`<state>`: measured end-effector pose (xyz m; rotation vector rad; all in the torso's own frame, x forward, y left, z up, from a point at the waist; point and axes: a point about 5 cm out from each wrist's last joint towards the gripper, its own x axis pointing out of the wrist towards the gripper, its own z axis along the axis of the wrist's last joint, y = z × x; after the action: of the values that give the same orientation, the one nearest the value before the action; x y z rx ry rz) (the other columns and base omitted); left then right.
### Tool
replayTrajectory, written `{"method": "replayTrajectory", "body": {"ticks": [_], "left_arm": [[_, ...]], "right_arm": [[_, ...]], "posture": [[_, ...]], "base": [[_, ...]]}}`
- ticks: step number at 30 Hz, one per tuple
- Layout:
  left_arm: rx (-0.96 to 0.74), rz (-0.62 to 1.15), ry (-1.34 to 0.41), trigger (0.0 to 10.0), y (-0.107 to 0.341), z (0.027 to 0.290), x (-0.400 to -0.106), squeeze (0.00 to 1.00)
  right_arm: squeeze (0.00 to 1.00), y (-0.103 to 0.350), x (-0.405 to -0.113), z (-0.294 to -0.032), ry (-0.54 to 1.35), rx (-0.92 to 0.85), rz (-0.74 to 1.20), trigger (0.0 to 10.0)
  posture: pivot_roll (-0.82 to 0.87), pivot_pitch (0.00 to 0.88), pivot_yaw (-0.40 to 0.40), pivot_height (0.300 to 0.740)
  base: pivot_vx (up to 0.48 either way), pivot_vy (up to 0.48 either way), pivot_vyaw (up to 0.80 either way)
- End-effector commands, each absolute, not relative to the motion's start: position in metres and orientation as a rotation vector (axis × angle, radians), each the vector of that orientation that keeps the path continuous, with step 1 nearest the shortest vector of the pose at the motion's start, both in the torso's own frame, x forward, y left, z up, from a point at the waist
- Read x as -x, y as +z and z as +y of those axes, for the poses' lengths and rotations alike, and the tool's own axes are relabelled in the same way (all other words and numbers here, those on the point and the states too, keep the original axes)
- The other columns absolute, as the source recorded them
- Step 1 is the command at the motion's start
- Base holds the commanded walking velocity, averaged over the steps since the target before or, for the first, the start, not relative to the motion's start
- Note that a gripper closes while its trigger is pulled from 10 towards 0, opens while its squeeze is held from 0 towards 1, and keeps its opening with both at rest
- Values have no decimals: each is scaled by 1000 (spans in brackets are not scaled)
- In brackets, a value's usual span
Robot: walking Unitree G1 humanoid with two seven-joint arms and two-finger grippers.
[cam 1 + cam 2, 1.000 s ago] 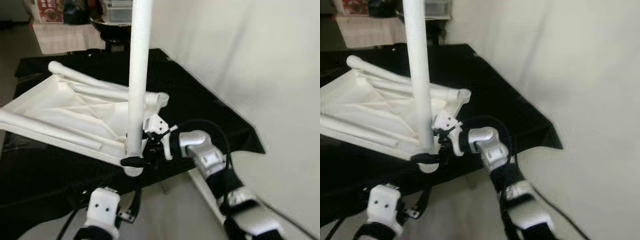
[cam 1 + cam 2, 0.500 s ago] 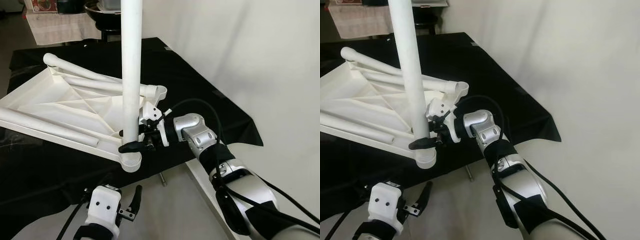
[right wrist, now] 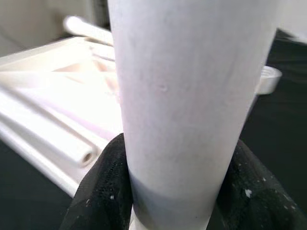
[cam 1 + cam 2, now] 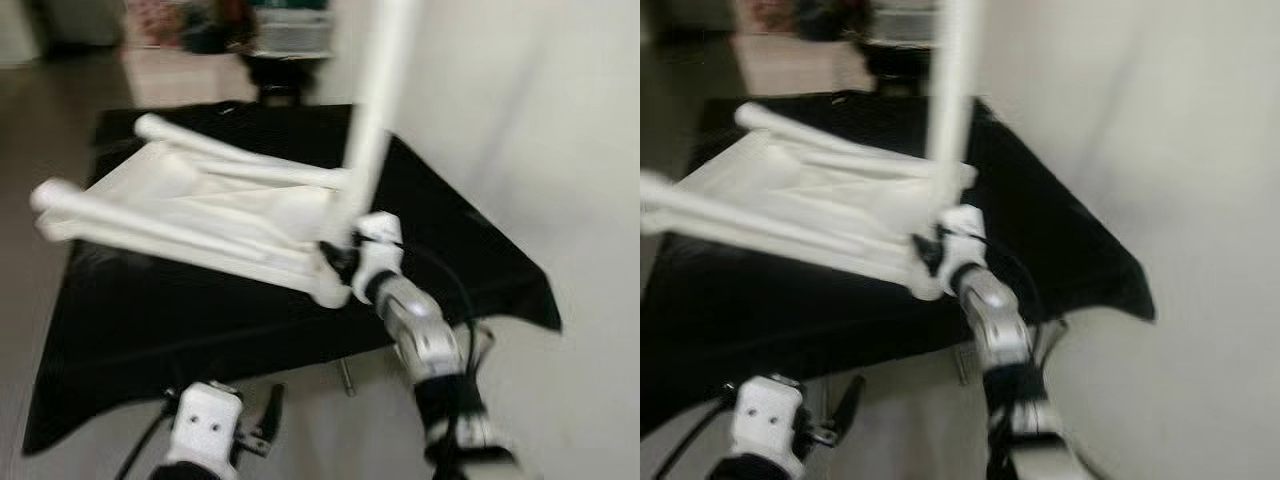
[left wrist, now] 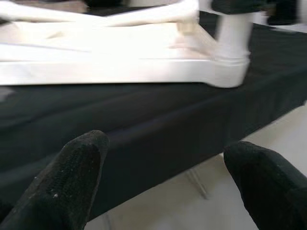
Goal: Building children table
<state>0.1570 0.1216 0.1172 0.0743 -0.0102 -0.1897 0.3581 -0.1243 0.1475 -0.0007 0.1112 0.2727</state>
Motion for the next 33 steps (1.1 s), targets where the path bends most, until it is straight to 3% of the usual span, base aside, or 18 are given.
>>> {"method": "replayTrajectory", "body": {"ticks": [1, 7, 8, 9, 10, 16, 17, 22, 23, 24, 25, 33], "left_arm": [[-61, -14, -207, 10000, 119, 119, -158, 0], [-54, -14, -223, 10000, 117, 117, -160, 0], [-54, -16, -216, 10000, 117, 117, -160, 0], [-54, -16, -213, 10000, 117, 117, -161, 0], [-54, -17, -212, 10000, 117, 117, -161, 0], [-53, -17, -211, 10000, 117, 117, -161, 0], [-52, -17, -212, 10000, 118, 117, -160, 0], [-49, -17, -214, 10000, 119, 116, -159, 0], [-48, -17, -214, 10000, 119, 116, -159, 0], [-48, -17, -214, 10000, 119, 116, -159, 0], [-44, -17, -215, 10000, 121, 115, -157, 0], [-33, -3, -226, 10000, 123, 111, -148, 0]], "right_arm": [[0, 136, -359, -164, 106, 54, 185, 0], [0, 160, -379, -180, 57, 113, 109, 0], [0, 160, -382, -171, 74, 115, 126, 6000], [0, 160, -382, -166, 82, 116, 137, 6000], [0, 159, -381, -163, 87, 116, 144, 10000], [0, 164, -380, -147, 165, 121, 150, 10000], [1000, 173, -383, -139, 256, 166, 165, 10000], [1000, 186, -395, -134, 355, 198, 155, 10000], [557, 193, -397, -127, 457, 167, 123, 10000], [557, 193, -397, -127, 457, 167, 123, 10000], [0, 204, -395, -112, 688, 139, 50, 10000], [0, 208, -394, -86, 892, 187, 34, 10000]], "posture": [[15, 79, -141, 740], [5, 67, -148, 740], [15, 62, -151, 740], [15, 62, -151, 740], [15, 62, -151, 740], [18, 63, -152, 740], [23, 71, -152, 740], [27, 78, -154, 740], [28, 86, -155, 740], [28, 86, -155, 740], [30, 96, -153, 740], [71, 134, -149, 740]], "base": [[0, 0, 0], [0, 0, 0], [0, 0, 0], [0, 0, 0], [0, 0, 0], [0, 0, 0], [0, 0, 0], [0, 0, 0], [0, 0, 0], [0, 0, 0], [0, 0, 0], [0, 0, 0]]}}
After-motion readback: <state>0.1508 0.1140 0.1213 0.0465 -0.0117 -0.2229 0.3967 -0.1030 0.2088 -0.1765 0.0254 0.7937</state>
